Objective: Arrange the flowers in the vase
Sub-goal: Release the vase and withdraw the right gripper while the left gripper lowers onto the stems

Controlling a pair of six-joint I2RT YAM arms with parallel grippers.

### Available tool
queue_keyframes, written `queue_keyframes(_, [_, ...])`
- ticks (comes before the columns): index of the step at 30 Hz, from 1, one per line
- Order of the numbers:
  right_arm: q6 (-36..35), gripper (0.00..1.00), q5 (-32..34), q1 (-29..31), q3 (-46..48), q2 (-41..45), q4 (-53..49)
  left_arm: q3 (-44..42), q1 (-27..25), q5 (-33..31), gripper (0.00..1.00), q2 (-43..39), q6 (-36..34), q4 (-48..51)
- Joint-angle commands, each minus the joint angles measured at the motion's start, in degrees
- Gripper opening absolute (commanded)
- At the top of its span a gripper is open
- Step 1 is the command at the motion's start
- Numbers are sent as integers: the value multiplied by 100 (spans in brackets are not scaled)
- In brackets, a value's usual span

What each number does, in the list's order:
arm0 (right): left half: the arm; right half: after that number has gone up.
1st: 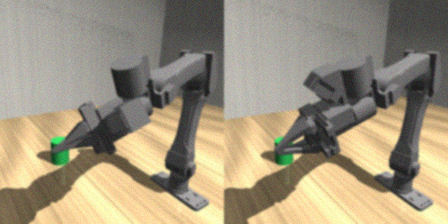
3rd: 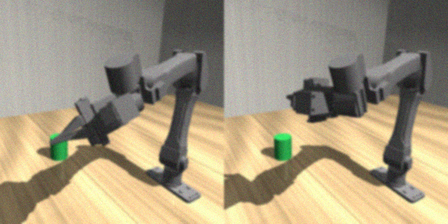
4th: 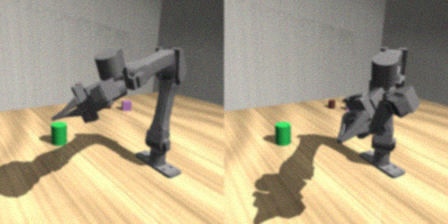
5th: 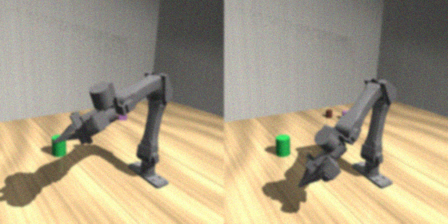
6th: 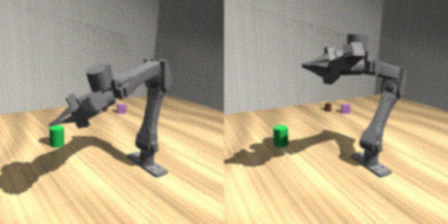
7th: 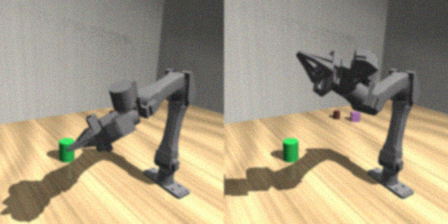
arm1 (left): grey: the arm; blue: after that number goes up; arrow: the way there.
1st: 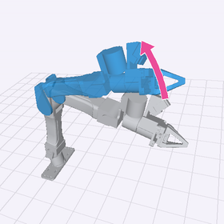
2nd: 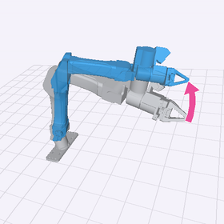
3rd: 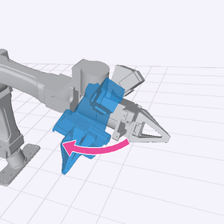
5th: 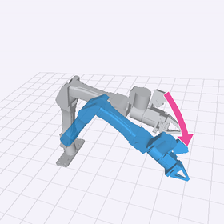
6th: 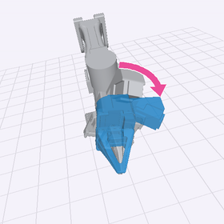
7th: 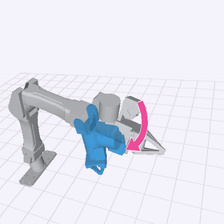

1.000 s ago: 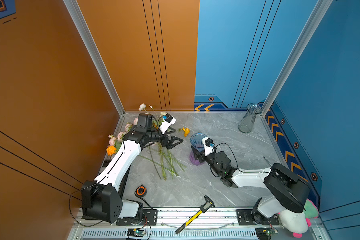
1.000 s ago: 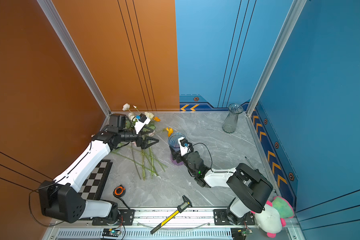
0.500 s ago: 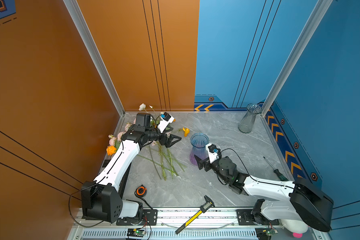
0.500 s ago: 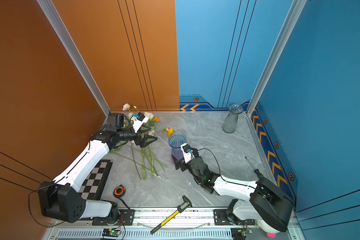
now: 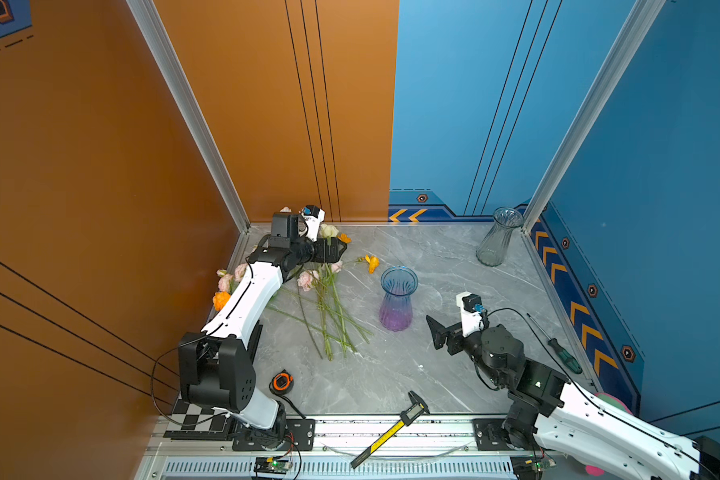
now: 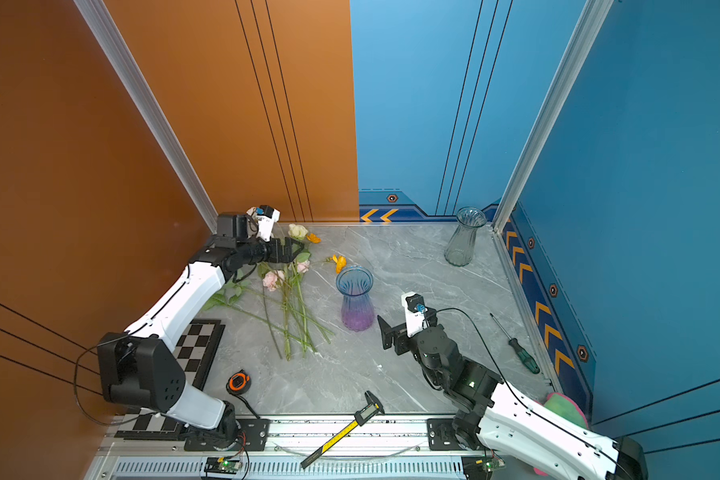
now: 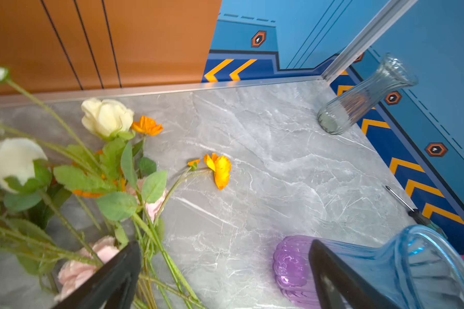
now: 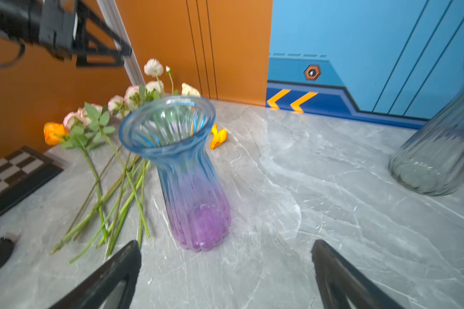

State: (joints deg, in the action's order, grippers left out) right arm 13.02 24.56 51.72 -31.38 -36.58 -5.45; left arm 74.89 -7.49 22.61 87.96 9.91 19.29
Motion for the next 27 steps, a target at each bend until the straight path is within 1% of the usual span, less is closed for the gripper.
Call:
queue_keyframes(1, [-144, 100, 24, -301, -775, -23, -909, -768, 37, -769, 98, -294, 1090, 147])
queue_keyframes(2, [-154, 100, -244, -461, -1015, -168, -1017, -1006, 40, -934, 98, -442, 1166, 135])
queue_keyframes(4, [-178, 100, -997, -788, -1451, -523, -1098, -1347, 83, -1283, 98, -687, 1299, 192])
queue_keyframes(5, [-165, 100, -1344, -934, -1690, -756, -1089, -1405, 135, -1423, 100, -747, 1398, 354])
queue_keyframes(6, [-167, 100, -1591, -1015, -1911, -985, -1098, -1415, 203, -1476, 97, -748, 1461, 521])
queue_keyframes(7, [-179, 100, -1790, -1041, -2181, -1249, -1097, -1412, 297, -1403, 92, -686, 1504, 710])
queue_keyframes(8, [-211, 100, -1938, -1026, -2477, -1539, -1103, -1394, 392, -1302, 82, -601, 1525, 845])
queue_keyframes(10, [-319, 100, -2094, -853, -2996, -2052, -1082, -1407, 512, -1039, 69, -453, 1527, 913])
queue_keyframes(12, [-533, 100, -2065, -543, -3523, -2542, -1111, -1408, 503, -1058, 61, -360, 1561, 876])
queue_keyframes(14, [-825, 100, -2021, -195, -3972, -3001, -1159, -1345, 470, -1124, 58, -234, 1598, 834])
queue_keyframes(16, [-1055, 100, -1940, 135, -4289, -3400, -1183, -1264, 417, -1136, 50, -71, 1656, 673])
queue_keyframes(17, [-1139, 100, -1958, 240, -4312, -3540, -1132, -1232, 377, -1196, 47, -2, 1698, 623])
queue_keyframes(19, [-1411, 100, -2244, 410, -4188, -3754, -905, -1110, 314, -1388, 37, 219, 1799, 602])
queue_keyframes(20, [-1474, 100, -2413, 432, -4051, -3811, -737, -1079, 315, -1405, 36, 296, 1908, 602])
queue_keyframes(22, [-1354, 100, -2561, 435, -3755, -3949, -393, -1008, 240, -1465, 36, 484, 2064, 593])
queue_keyframes(24, [-1399, 100, -2729, 485, -3536, -4046, -173, -971, 108, -1518, 35, 593, 2066, 522])
queue_keyframes(27, [-1505, 100, -2539, 677, -3217, -4191, 214, -899, -64, -1749, 36, 702, 2095, 529])
